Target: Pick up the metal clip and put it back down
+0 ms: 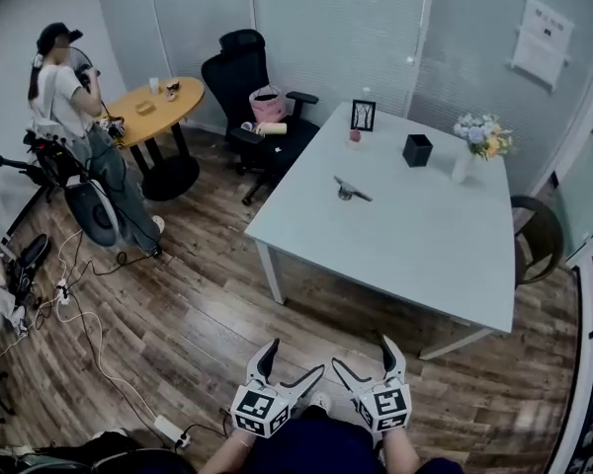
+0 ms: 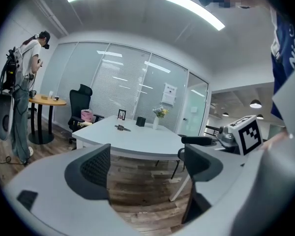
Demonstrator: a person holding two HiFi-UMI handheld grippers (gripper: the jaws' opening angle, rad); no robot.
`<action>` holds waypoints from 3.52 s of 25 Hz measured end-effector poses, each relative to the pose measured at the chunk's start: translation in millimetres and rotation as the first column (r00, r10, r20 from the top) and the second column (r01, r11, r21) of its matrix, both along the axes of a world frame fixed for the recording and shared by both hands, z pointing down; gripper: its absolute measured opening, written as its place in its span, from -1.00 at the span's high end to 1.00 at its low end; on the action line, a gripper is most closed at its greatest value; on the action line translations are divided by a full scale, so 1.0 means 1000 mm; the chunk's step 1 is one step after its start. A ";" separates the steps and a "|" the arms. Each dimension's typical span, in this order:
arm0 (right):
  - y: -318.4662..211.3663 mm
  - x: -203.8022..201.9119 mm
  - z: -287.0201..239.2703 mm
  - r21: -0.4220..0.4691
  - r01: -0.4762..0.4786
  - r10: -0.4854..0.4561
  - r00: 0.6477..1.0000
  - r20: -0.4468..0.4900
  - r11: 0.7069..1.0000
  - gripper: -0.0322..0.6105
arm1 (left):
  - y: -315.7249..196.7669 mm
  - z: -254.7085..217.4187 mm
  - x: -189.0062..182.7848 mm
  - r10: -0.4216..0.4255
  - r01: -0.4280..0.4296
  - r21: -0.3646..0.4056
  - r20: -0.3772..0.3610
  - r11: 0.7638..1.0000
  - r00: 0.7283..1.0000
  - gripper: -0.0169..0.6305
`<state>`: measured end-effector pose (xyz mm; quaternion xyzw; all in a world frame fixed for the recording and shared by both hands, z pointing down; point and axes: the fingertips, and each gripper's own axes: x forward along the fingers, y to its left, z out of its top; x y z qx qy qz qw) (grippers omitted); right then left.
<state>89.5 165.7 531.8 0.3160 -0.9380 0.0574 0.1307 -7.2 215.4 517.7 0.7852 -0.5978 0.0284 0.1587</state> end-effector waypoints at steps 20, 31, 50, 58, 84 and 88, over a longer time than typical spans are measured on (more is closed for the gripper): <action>-0.069 0.006 0.018 -0.063 -0.037 0.038 0.999 0.011 0.997 -0.54 | -0.085 0.025 0.014 0.053 -0.051 -0.080 0.027 0.995 0.998 -0.45; -0.149 -0.047 0.023 -0.075 -0.121 0.119 0.993 -0.024 0.990 -0.53 | -0.183 0.033 -0.047 0.118 -0.116 -0.091 0.017 0.989 0.993 -0.45; -0.264 -0.142 0.016 -0.024 -0.286 0.284 0.957 -0.064 0.958 -0.54 | -0.316 0.019 -0.154 0.246 -0.245 -0.024 0.031 0.969 0.969 -0.45; -0.287 -0.146 0.016 -0.042 -0.267 0.265 0.963 -0.040 0.963 -0.54 | -0.333 0.008 -0.149 0.257 -0.257 0.003 0.033 0.966 0.966 -0.45; -0.473 -0.159 -0.006 0.164 -0.013 0.056 0.965 -0.257 0.986 -0.33 | -0.381 0.012 -0.173 0.014 -0.011 -0.057 0.063 0.998 0.998 -0.45; -0.501 -0.167 0.016 0.129 0.019 0.022 0.952 -0.306 0.992 -0.32 | -0.386 0.014 -0.185 -0.040 0.044 -0.068 0.059 0.997 0.997 -0.45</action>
